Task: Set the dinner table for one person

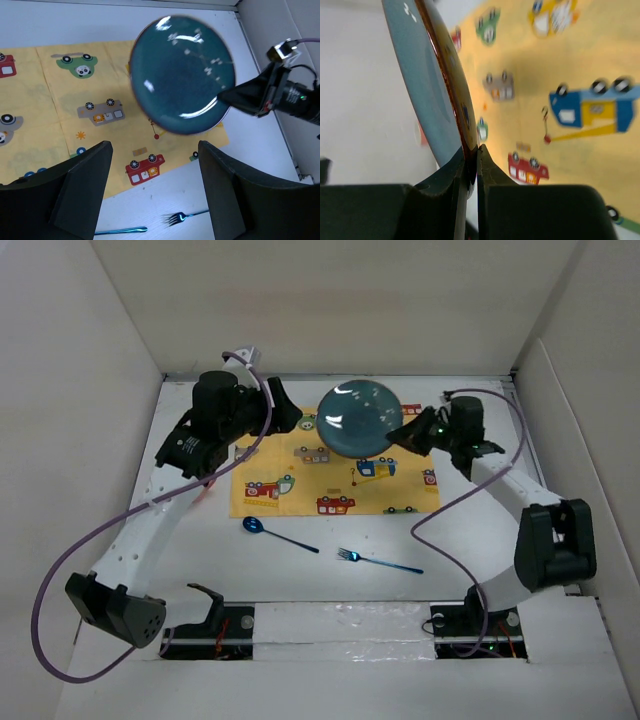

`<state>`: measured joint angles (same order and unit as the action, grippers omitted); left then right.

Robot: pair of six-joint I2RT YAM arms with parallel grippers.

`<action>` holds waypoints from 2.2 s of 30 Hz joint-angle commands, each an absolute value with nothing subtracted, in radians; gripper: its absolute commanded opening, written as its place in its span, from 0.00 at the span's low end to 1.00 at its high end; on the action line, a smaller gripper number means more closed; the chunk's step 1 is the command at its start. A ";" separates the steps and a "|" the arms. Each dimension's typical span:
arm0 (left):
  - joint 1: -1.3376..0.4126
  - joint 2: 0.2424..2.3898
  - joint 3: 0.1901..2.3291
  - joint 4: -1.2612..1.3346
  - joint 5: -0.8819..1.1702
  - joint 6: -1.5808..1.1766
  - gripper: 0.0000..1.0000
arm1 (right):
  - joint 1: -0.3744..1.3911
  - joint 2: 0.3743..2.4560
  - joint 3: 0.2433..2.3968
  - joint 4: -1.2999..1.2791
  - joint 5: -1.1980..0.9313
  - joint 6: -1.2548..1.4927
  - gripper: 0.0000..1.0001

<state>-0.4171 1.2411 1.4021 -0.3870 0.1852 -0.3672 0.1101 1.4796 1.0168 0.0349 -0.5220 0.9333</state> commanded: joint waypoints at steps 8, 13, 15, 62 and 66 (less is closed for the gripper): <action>-0.413 1.141 1.355 -0.388 0.124 -0.351 0.67 | 0.287 1.718 1.183 0.240 -0.677 0.931 0.00; -0.413 1.126 1.324 -0.387 0.110 -0.351 0.67 | 0.310 1.805 1.204 0.278 -0.680 0.965 0.00; -0.413 1.123 1.319 -0.388 0.104 -0.348 0.67 | 0.310 1.847 1.218 0.268 -0.669 0.968 0.00; -0.403 0.856 1.379 -0.484 -0.063 -0.598 0.43 | 0.734 1.914 1.511 0.086 -0.618 0.403 0.29; -0.403 0.853 1.468 -0.538 -0.055 -0.615 0.51 | 0.804 2.064 1.661 0.221 -0.615 0.469 0.50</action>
<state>-0.4057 0.8619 1.3907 -0.5278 -0.0605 -0.5766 0.7731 2.0144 1.5471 0.0677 -0.5323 0.4660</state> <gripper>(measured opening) 0.498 0.475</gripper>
